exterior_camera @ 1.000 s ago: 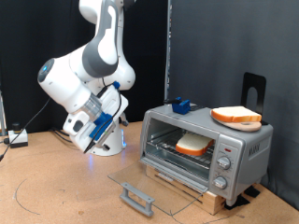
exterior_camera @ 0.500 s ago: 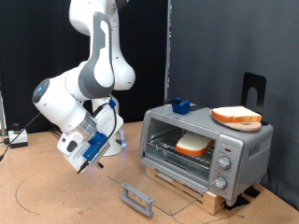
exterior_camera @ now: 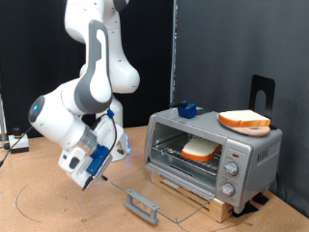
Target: Make a piece of toast with the oven
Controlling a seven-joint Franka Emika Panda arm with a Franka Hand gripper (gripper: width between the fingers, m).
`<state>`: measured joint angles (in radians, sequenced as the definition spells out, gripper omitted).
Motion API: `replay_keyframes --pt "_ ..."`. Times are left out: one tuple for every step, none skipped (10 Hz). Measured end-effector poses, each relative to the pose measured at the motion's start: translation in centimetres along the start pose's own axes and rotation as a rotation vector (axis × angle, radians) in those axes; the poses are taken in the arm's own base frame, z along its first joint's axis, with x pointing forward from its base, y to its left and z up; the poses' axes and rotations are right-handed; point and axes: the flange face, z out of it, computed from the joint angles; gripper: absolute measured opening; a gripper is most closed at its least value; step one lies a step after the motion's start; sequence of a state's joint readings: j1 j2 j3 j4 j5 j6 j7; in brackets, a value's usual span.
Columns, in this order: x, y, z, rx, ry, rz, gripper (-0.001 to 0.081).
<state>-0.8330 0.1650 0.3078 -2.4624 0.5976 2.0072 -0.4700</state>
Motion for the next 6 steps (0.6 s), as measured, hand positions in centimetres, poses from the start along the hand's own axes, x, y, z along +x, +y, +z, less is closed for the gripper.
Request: replay_keyframes --pt "0.6 1.0 0.5 -0.018 -0.021 0.019 0.0805" --pt "1.2 1.9 1.1 -0.032 -0.041 0.041 0.0805" --pt "1.7 2.6 1.7 -0.041 -0.06 0.066 0.0805" --pt "2.2 3.0 2.6 -0.048 -0.075 0.08 0.0805" --pt "2.6 3.2 3.7 -0.055 -0.082 0.078 0.0805" --pt "2.8 3.0 5.0 -0.061 -0.095 0.069 0.0805"
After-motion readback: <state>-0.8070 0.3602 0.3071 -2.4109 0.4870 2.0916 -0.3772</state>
